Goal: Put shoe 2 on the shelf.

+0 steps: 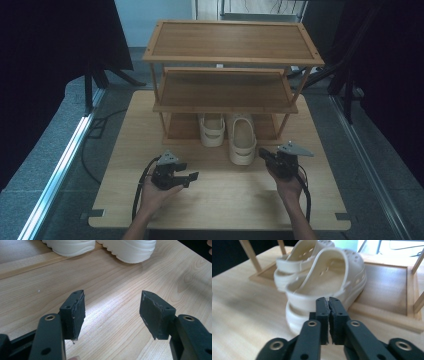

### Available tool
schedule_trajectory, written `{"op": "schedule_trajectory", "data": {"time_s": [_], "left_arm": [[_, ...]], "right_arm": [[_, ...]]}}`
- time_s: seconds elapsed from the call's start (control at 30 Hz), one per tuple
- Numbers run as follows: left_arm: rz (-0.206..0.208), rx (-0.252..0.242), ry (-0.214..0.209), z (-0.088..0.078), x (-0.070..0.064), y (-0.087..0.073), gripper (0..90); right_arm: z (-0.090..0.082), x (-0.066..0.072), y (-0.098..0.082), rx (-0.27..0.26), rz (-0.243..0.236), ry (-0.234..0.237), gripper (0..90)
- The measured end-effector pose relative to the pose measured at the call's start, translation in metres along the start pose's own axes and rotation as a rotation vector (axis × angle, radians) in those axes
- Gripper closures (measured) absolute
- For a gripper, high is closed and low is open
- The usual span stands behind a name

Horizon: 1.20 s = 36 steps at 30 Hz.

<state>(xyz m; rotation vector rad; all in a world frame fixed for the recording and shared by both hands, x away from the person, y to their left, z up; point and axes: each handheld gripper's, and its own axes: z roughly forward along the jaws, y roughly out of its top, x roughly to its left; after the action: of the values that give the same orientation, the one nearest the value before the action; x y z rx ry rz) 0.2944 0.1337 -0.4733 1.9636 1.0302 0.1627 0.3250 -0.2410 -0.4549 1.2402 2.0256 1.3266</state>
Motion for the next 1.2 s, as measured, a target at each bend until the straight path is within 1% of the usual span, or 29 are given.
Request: {"op": "schedule_trajectory", "data": {"time_s": [0.07,0.2,0.3,0.37,0.43,0.5,0.77,0.9,0.97,1.0,1.13,1.2], "left_arm": [[0.002,0.001,-0.003,0.001,-0.001,0.000,37.8],[0.006,0.005,-0.002,0.001,-0.001,0.000,37.8],[0.006,0.006,-0.001,0.002,-0.002,0.000,37.8],[0.006,0.007,-0.002,0.002,-0.002,0.000,37.8],[0.006,0.009,-0.001,0.002,-0.002,0.000,37.8],[0.006,0.008,-0.001,0.002,-0.002,0.000,37.8],[0.008,0.007,0.000,0.001,-0.001,0.000,37.8],[0.008,0.008,0.001,0.001,-0.001,0.000,37.8],[0.008,0.008,0.001,0.002,-0.001,0.000,37.8],[0.008,0.009,0.002,0.002,-0.001,0.000,37.8],[0.008,0.010,0.001,0.002,-0.002,-0.001,37.8],[0.010,0.008,0.002,0.002,-0.002,0.000,37.8]], "right_arm": [[-0.003,0.002,-0.006,0.018,-0.021,0.014,89.5],[-0.006,0.008,-0.018,0.054,-0.041,0.049,89.7],[-0.004,0.013,-0.025,0.099,-0.070,0.065,89.7],[0.000,0.016,-0.029,0.117,-0.082,0.075,89.7],[0.005,0.019,-0.030,0.137,-0.102,0.067,89.6],[0.009,0.019,-0.030,0.148,-0.111,0.055,89.6],[0.024,0.016,-0.027,0.165,-0.097,0.029,89.6],[0.031,0.011,-0.025,0.165,-0.075,0.019,89.5],[0.033,0.011,-0.023,0.165,-0.069,0.025,89.5],[0.034,0.011,-0.022,0.166,-0.071,0.017,89.6],[0.039,0.009,-0.019,0.161,-0.048,-0.004,89.5],[0.040,0.006,-0.017,0.159,-0.035,-0.004,89.5]]}}
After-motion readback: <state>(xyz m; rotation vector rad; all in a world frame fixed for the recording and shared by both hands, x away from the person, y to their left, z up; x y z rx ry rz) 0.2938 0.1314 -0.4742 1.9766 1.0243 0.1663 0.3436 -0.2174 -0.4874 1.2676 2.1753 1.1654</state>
